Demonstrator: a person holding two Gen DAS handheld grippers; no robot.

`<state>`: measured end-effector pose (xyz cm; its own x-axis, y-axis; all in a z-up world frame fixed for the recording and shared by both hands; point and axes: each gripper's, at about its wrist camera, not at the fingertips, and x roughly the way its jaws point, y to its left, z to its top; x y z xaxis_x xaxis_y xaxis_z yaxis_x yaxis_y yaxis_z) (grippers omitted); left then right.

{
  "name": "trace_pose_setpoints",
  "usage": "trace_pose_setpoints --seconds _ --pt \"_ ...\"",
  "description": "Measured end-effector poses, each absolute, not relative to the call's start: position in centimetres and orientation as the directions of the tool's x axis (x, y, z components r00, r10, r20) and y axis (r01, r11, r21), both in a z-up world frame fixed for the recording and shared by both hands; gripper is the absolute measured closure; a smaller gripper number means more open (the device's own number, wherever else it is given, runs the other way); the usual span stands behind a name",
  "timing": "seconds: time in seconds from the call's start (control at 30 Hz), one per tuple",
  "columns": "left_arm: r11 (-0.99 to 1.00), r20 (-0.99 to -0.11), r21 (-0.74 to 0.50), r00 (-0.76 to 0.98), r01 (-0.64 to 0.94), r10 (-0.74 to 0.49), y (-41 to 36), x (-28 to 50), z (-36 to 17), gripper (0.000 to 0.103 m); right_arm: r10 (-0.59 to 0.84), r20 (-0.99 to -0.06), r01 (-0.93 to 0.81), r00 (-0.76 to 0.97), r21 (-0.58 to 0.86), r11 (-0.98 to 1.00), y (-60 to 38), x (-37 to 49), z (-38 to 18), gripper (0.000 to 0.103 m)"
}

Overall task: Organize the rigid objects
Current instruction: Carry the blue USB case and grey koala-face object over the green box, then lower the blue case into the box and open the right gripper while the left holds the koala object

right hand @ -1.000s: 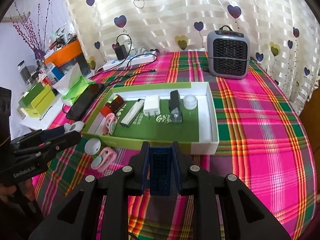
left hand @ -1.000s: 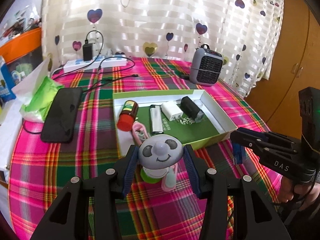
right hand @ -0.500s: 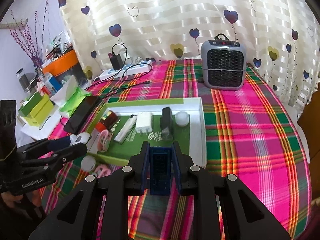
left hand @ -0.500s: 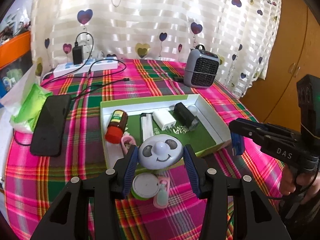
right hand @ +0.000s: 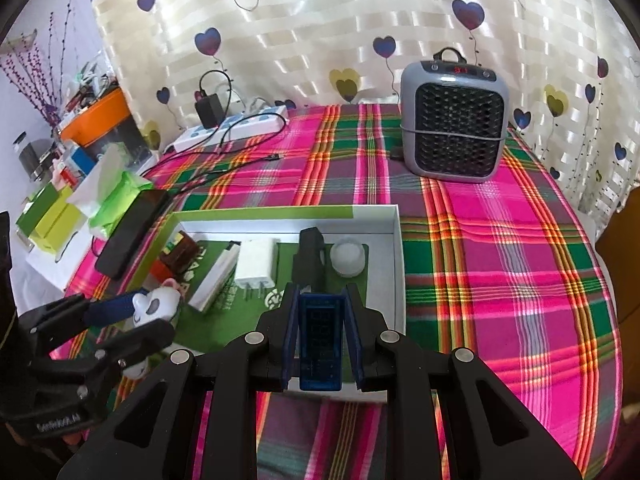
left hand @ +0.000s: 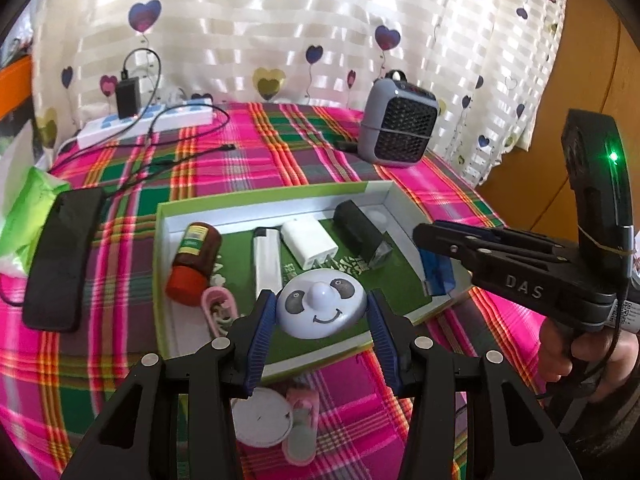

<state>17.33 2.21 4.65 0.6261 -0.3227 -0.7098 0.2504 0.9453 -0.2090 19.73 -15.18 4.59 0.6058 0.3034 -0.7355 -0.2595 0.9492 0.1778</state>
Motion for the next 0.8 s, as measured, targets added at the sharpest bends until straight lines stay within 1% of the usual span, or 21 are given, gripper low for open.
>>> trace_pose_setpoints --seconds 0.33,0.8 --pt "0.943 -0.742 -0.205 0.587 0.261 -0.324 1.0 19.1 3.0 0.057 0.278 -0.781 -0.244 0.56 0.165 0.955 -15.1 21.6 2.2 0.08" --pt "0.949 -0.77 -0.185 0.563 0.256 -0.302 0.3 20.0 1.6 0.057 0.233 -0.793 -0.26 0.563 0.098 0.961 -14.3 22.2 1.0 0.08"
